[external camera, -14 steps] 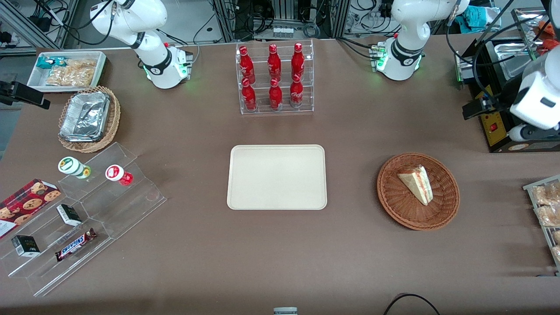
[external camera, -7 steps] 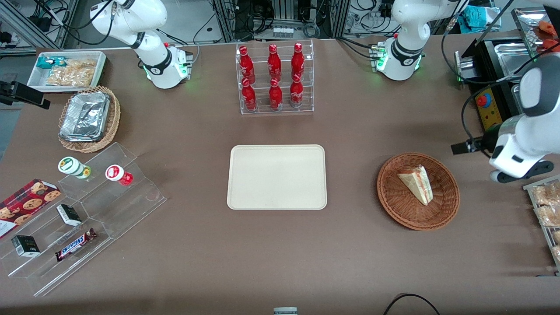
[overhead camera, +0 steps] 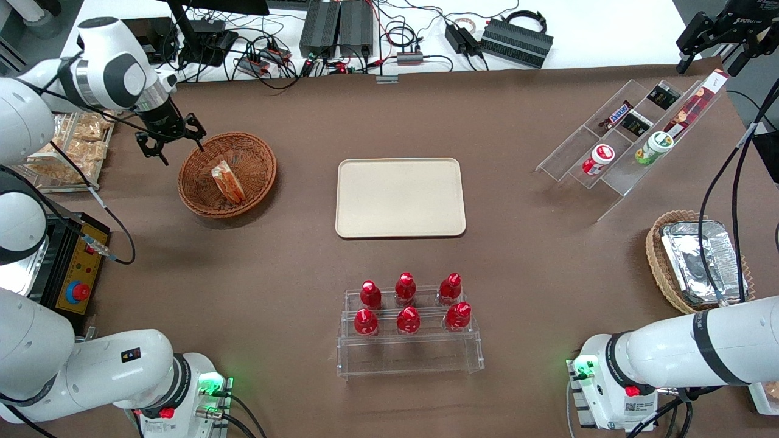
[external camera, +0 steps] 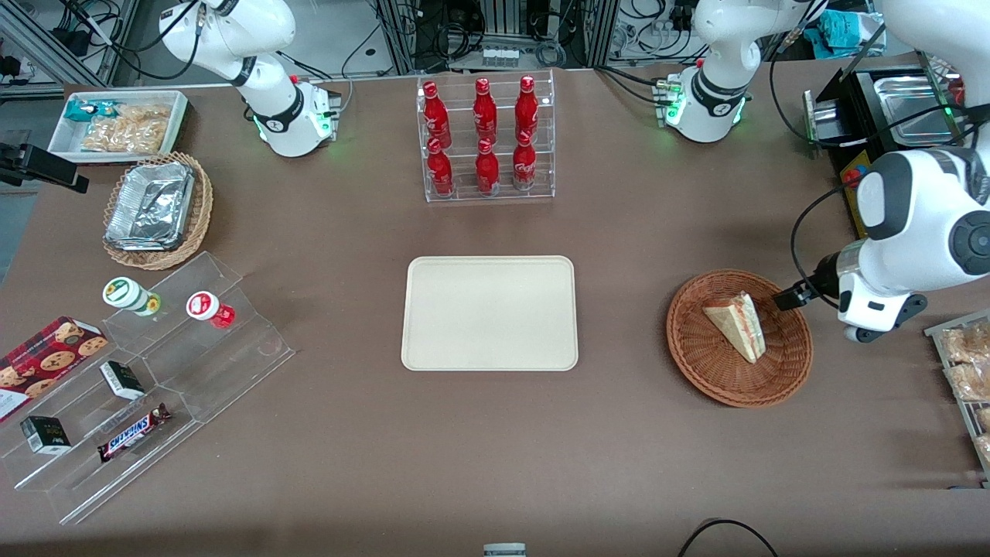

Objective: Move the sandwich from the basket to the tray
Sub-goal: 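Lower the open left gripper around the sandwich and close it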

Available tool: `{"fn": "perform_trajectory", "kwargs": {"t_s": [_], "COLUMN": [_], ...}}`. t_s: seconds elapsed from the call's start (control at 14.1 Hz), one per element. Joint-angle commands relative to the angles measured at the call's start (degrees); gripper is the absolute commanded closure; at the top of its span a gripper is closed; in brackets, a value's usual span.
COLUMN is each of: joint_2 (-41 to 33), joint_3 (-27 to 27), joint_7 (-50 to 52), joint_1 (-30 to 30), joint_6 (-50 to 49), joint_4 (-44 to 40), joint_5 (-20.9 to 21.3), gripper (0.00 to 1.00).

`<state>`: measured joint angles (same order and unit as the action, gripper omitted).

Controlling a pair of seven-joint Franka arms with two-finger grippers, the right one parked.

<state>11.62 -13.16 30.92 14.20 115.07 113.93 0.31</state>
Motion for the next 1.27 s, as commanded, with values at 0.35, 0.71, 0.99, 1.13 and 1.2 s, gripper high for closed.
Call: {"fn": "perform_trajectory", "kwargs": {"t_s": [0.35, 0.71, 0.99, 1.13, 1.2], "joint_2": [7.71, 10.26, 10.88, 11.66, 12.19], "joint_3": [-1.08, -1.87, -1.87, -1.87, -1.87], "joint_7": [5.64, 5.83, 5.82, 6.0, 6.0], "joint_1": [-2.07, -2.16, -2.07, -2.07, -1.98], "joint_6": [12.89, 13.43, 12.99, 13.16, 13.16], "joint_4": [-0.37, -0.9, -0.2, 1.03, 1.21], "joint_5": [-3.91, -3.57, -3.48, -3.48, -3.39], "gripper": [0.0, 0.0, 0.0, 0.0, 0.0]}}
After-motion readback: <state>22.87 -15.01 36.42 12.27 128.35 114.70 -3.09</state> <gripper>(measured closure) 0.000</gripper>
